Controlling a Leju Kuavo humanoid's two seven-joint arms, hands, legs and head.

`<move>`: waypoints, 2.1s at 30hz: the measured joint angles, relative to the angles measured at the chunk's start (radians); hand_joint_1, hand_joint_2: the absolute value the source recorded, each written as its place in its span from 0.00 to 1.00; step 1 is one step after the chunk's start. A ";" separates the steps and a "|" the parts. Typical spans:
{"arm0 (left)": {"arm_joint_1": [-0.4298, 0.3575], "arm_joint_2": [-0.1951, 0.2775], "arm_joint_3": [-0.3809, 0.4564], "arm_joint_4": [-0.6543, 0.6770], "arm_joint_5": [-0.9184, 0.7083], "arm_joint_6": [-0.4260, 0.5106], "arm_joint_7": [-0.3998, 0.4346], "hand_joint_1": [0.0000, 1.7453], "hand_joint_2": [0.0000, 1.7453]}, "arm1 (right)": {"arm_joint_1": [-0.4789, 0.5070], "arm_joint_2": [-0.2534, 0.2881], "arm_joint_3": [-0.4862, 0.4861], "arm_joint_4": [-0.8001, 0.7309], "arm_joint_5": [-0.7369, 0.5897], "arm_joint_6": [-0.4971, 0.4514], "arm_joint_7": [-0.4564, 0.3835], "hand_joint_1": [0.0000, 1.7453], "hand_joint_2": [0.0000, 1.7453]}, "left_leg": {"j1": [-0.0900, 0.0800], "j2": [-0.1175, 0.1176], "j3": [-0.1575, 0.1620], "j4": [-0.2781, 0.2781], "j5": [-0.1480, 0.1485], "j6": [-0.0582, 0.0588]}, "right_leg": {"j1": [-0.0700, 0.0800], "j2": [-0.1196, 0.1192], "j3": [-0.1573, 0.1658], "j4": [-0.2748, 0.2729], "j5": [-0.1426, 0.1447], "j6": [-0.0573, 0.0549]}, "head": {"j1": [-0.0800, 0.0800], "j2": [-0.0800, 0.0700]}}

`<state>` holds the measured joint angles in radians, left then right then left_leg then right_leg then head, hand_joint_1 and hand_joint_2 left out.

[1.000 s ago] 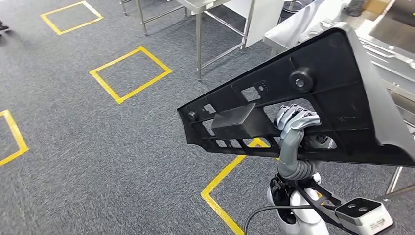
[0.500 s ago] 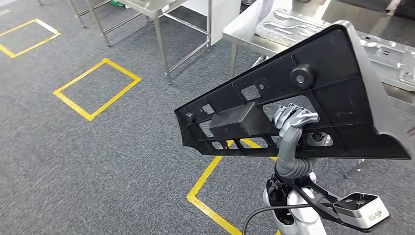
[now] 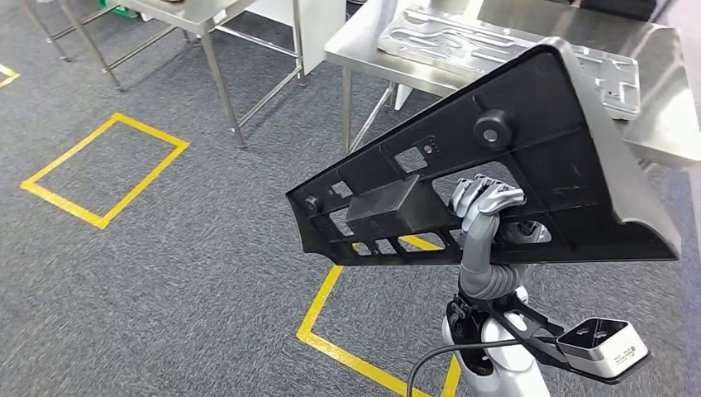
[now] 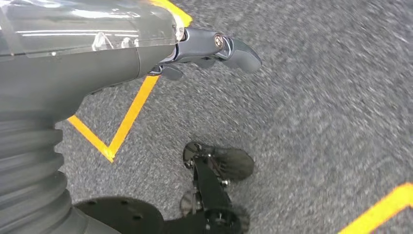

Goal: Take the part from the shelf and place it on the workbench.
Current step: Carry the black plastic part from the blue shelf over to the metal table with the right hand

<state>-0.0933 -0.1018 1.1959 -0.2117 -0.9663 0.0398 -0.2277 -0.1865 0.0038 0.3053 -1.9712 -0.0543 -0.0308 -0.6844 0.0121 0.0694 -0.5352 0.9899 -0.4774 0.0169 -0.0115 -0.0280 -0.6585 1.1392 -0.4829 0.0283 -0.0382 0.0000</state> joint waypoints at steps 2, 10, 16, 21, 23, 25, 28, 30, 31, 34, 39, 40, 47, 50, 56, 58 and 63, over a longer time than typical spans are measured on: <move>-0.001 -0.001 0.002 0.000 0.003 -0.006 0.000 0.00 1.00 | -0.005 0.000 -0.001 0.001 -0.002 0.007 0.000 1.00 1.00 | -0.005 0.018 0.006 0.002 -0.007 -0.009 | 0.009 -0.036 0.059 -0.112 0.034 -0.012 | 0.000 0.000; -0.004 -0.001 0.008 0.000 0.012 -0.017 0.027 0.00 1.00 | -0.021 0.002 -0.010 0.023 -0.009 0.031 0.000 1.00 1.00 | -0.001 -0.054 -0.073 0.203 -0.125 -0.045 | 0.005 0.033 0.068 -0.141 0.041 -0.050 | 0.000 0.000; 0.002 0.003 0.011 0.000 0.012 -0.022 0.034 0.00 1.00 | -0.022 0.002 -0.011 0.038 -0.005 0.031 0.000 1.00 1.00 | 0.006 -0.106 -0.055 0.106 -0.020 -0.038 | 0.006 0.115 0.071 -0.132 0.038 -0.043 | 0.000 0.000; -0.002 0.003 0.014 0.000 0.012 -0.035 0.023 0.00 1.00 | -0.023 0.002 -0.012 0.043 -0.003 0.030 0.000 1.00 1.00 | 0.008 -0.125 -0.019 0.019 0.005 -0.014 | 0.001 0.160 0.054 -0.129 0.045 -0.011 | 0.000 0.000; -0.004 0.003 0.016 0.000 0.012 -0.041 0.016 0.00 1.00 | -0.025 0.002 -0.012 0.043 -0.003 0.030 0.000 1.00 1.00 | 0.011 -0.099 -0.017 0.009 0.011 0.001 | 0.005 0.115 0.031 -0.085 0.016 -0.002 | 0.000 0.000; -0.002 0.005 0.019 0.000 0.013 -0.046 0.013 0.00 1.00 | -0.026 0.002 -0.012 0.043 -0.003 0.032 0.000 1.00 1.00 | 0.007 -0.071 -0.017 0.007 0.012 0.009 | 0.004 0.055 -0.030 0.042 -0.050 0.005 | 0.000 0.000; 0.000 0.007 0.024 0.000 0.014 -0.050 0.012 0.00 1.00 | -0.024 0.003 -0.012 0.046 -0.004 0.033 0.000 1.00 1.00 | 0.003 -0.030 -0.018 0.007 0.009 0.009 | -0.002 0.033 -0.084 0.156 -0.080 0.012 | 0.000 0.000; -0.002 0.007 0.025 0.000 0.015 -0.051 0.012 0.00 1.00 | -0.024 0.003 -0.012 0.046 -0.005 0.035 0.000 1.00 1.00 | 0.001 -0.007 -0.013 0.007 0.006 0.006 | -0.001 0.014 -0.019 0.041 -0.018 0.008 | 0.000 0.000; -0.003 0.007 0.026 0.000 0.015 -0.051 0.012 0.00 1.00 | -0.025 0.003 -0.012 0.046 -0.005 0.035 0.000 1.00 1.00 | -0.001 0.002 -0.010 0.008 0.004 0.003 | 0.003 -0.009 0.024 -0.035 0.008 0.001 | 0.000 0.000; -0.004 0.007 0.027 0.000 0.015 -0.052 0.012 0.00 1.00 | -0.027 0.004 -0.012 0.046 -0.003 0.035 0.000 1.00 1.00 | -0.007 0.025 -0.004 0.008 -0.002 -0.011 | 0.015 -0.042 0.075 -0.136 0.033 -0.017 | 0.000 0.000; -0.006 0.009 0.027 0.000 0.012 -0.067 0.014 0.00 1.00 | -0.029 0.006 -0.014 0.044 0.018 0.027 0.000 1.00 1.00 | -0.001 -0.027 -0.035 0.096 -0.064 -0.036 | 0.003 -0.004 0.079 -0.152 0.044 -0.041 | 0.000 0.000; -0.004 0.010 0.027 0.000 0.012 -0.070 0.014 0.00 1.00 | -0.029 0.007 -0.014 0.044 0.019 0.027 0.000 1.00 1.00 | 0.000 -0.047 -0.067 0.164 -0.097 -0.039 | 0.003 0.002 0.079 -0.153 0.043 -0.045 | 0.000 0.000; 0.002 0.012 0.027 0.000 0.012 -0.071 0.007 0.00 1.00 | -0.026 0.011 -0.014 0.043 0.022 0.028 0.000 1.00 1.00 | 0.001 -0.065 -0.049 0.082 -0.008 -0.033 | 0.006 0.045 0.093 -0.139 0.020 -0.035 | 0.000 0.000; 0.001 0.012 0.027 0.000 0.012 -0.071 0.004 0.00 1.00 | -0.026 0.012 -0.014 0.043 0.022 0.029 0.000 1.00 1.00 | -0.002 -0.067 -0.025 0.019 -0.004 -0.013 | 0.009 0.051 0.094 -0.133 0.017 -0.017 | 0.000 0.000; 0.000 0.014 0.028 0.000 0.012 -0.071 0.000 0.00 1.00 | -0.027 0.013 -0.016 0.037 0.030 0.025 0.000 1.00 1.00 | 0.000 -0.068 0.010 0.012 -0.025 0.016 | 0.004 0.038 -0.029 0.087 -0.057 0.008 | 0.000 0.000; 0.003 0.015 0.028 0.000 0.011 -0.072 0.000 0.00 1.00 | -0.023 0.013 -0.016 0.037 0.032 0.023 0.000 1.00 1.00 | -0.001 -0.068 0.028 0.012 -0.043 0.016 | 0.004 0.037 -0.099 0.166 -0.065 0.008 | 0.000 0.000; 0.003 0.014 0.028 0.000 0.011 -0.073 -0.001 0.00 1.00 | -0.023 0.013 -0.017 0.037 0.032 0.021 0.000 1.00 1.00 | -0.002 -0.066 0.100 0.008 -0.101 0.004 | 0.018 0.026 -0.054 -0.073 0.098 -0.018 | -0.001 0.000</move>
<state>-0.0903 -0.0876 1.2238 -0.2115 -0.9549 -0.0328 -0.2291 -0.2092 0.0169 0.2887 -1.9342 -0.0226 -0.0101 -0.6847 0.0098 0.0031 -0.4354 0.9975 -0.5782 0.0205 0.0061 -0.0016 -0.7123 1.0665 -0.3847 0.0102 -0.0391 0.0000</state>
